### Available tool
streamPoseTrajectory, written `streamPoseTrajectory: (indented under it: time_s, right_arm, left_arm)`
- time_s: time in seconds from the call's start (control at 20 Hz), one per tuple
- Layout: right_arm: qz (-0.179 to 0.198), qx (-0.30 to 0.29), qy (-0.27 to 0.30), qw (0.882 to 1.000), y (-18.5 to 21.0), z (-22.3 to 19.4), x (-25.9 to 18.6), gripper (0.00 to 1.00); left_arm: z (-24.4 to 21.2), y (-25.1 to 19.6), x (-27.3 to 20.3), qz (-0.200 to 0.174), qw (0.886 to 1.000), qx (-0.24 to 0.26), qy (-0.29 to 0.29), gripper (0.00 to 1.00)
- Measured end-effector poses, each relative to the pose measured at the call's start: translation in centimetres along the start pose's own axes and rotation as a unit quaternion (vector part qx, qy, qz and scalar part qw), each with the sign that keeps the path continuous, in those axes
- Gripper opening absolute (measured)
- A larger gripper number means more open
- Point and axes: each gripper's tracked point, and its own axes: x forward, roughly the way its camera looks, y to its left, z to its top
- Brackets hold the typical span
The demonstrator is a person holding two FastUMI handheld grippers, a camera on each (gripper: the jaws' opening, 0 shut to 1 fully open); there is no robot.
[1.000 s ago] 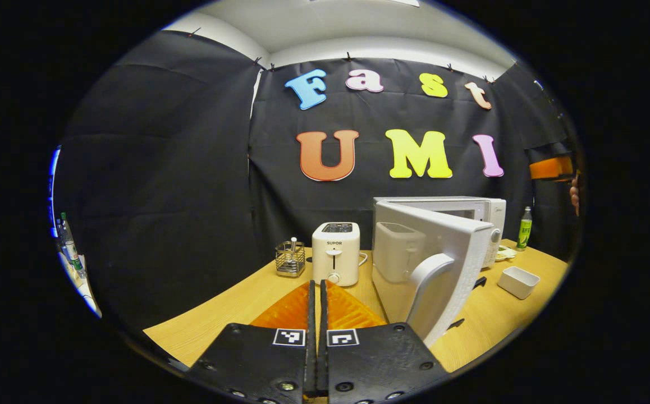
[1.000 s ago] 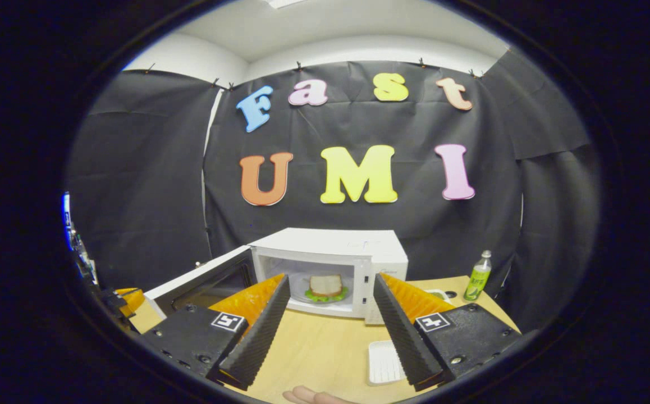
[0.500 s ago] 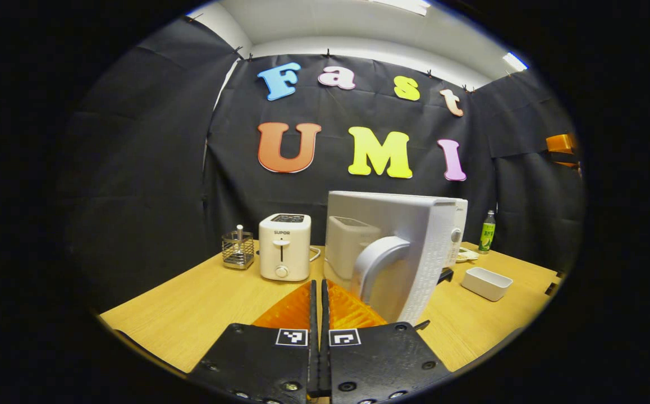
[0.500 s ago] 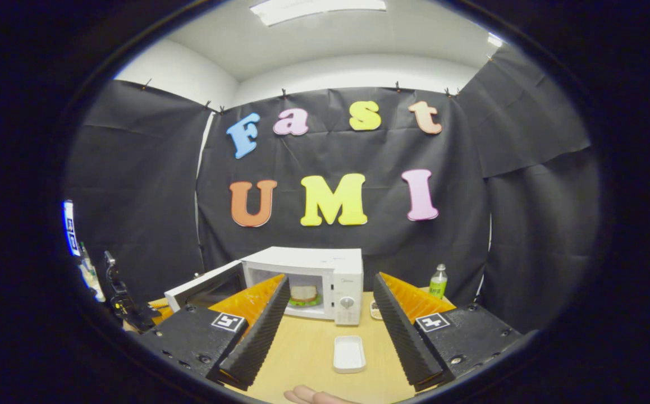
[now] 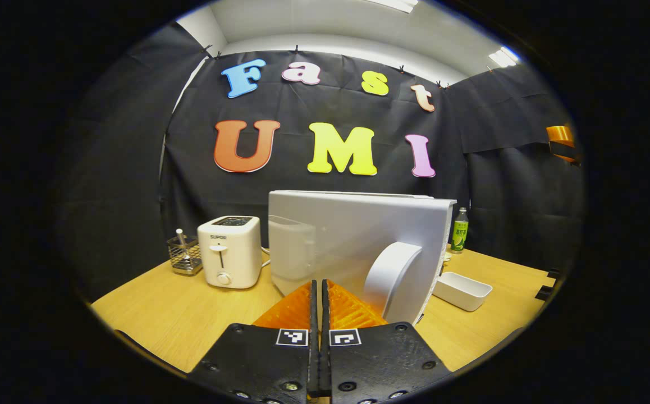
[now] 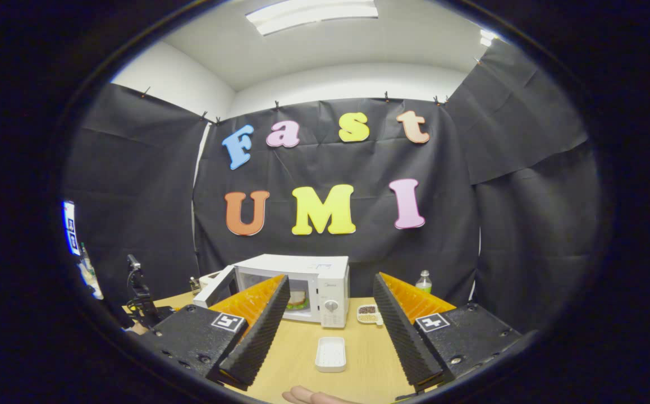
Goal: Open the microwave oven with the left hand, put the food in, and close the microwave oven.
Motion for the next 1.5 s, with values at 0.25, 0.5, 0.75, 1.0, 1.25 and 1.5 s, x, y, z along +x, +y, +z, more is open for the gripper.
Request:
streamPoseTrajectory:
  time_s: [0.25,0.5,0.75,1.0,1.25,1.5]
  right_arm:
    - [-0.003,0.007,0.003,1.000,-1.6,-0.9,0.5,0.90]
    - [-0.016,-0.002,0.003,1.000,-3.3,-1.2,1.7,0.90]
    - [-0.035,-0.008,0.011,0.999,-5.9,-2.3,4.2,0.90]
    - [-0.026,0.005,0.027,0.999,-7.4,-3.7,6.8,0.96]
    - [-0.022,0.015,0.034,0.999,-9.0,-4.9,8.2,0.96]
    - [-0.007,0.028,0.029,0.999,-9.8,-6.1,9.3,0.95]
  left_arm:
    - [0.1,-3.8,5.4,-0.042,0.999,-0.020,0.002,0.00]
    - [-0.1,-6.1,10.2,-0.052,0.998,-0.032,0.005,0.00]
    - [0.2,-8.0,14.3,-0.053,0.998,-0.028,0.007,0.00]
    - [0.3,-8.7,18.0,-0.048,0.999,-0.023,0.011,0.00]
    - [0.3,-9.4,21.6,-0.042,0.999,-0.020,0.018,0.00]
    - [0.2,-9.0,24.4,-0.013,1.000,0.015,0.024,0.00]
